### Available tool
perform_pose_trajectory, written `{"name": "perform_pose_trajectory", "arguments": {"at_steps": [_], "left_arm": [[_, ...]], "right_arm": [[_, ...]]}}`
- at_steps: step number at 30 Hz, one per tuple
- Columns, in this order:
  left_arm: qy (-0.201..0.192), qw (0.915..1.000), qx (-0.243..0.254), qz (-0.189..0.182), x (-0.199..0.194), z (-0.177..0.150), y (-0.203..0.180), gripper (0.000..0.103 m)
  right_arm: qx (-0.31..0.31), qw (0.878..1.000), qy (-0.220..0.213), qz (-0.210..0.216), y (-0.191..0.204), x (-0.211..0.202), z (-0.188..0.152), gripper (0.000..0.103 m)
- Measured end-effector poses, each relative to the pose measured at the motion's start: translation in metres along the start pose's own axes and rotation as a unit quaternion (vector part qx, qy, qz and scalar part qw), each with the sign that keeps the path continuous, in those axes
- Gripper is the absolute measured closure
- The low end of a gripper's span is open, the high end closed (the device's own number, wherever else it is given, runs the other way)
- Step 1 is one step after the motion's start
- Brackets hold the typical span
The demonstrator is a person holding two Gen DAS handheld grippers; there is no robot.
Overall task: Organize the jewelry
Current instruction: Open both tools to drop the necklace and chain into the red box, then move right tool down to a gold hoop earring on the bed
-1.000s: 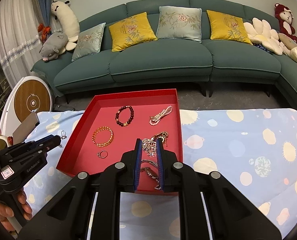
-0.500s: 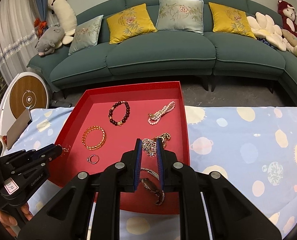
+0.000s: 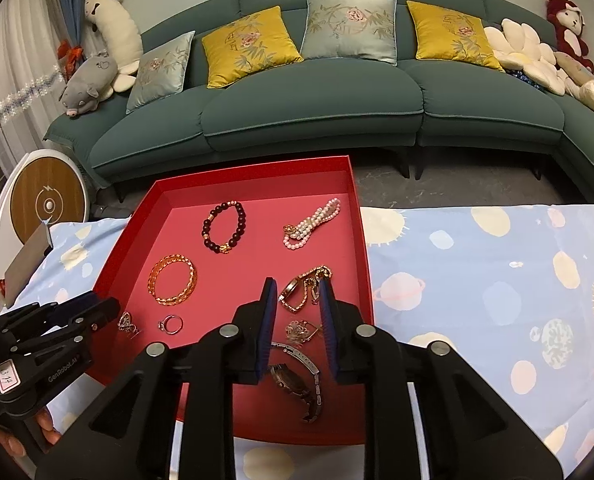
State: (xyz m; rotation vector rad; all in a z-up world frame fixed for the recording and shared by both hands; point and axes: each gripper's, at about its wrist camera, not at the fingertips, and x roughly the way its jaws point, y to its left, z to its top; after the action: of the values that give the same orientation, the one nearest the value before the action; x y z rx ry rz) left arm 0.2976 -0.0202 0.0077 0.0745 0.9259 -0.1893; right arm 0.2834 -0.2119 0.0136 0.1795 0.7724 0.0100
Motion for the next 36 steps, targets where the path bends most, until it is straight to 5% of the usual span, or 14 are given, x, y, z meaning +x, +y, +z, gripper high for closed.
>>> {"name": "perform_pose_trajectory", "arguments": {"at_steps": [5, 7, 17, 26, 36], "left_arm": [[-0.006, 0.9999, -0.007, -0.005, -0.011, -0.001, 0.001, 0.070], [-0.016, 0.9998, -0.011, 0.007, -0.019, -0.003, 0.002, 0.061], [-0.039, 0.9986, -0.034, 0.008, -0.065, -0.024, 0.001, 0.061], [-0.044, 0.9983, -0.037, -0.004, -0.101, -0.057, 0.001, 0.061], [-0.037, 0.9989, -0.029, -0.003, -0.113, -0.087, -0.004, 0.061]], "right_arm": [[0.004, 1.000, -0.014, 0.003, -0.001, -0.016, 0.004, 0.073], [0.004, 1.000, -0.019, 0.007, -0.001, -0.026, 0.004, 0.070], [0.030, 0.999, -0.021, 0.029, -0.007, -0.086, -0.024, 0.069], [0.013, 0.999, -0.020, 0.039, 0.009, -0.126, -0.071, 0.065], [-0.056, 0.997, 0.029, 0.049, 0.041, -0.123, -0.135, 0.064]]}}
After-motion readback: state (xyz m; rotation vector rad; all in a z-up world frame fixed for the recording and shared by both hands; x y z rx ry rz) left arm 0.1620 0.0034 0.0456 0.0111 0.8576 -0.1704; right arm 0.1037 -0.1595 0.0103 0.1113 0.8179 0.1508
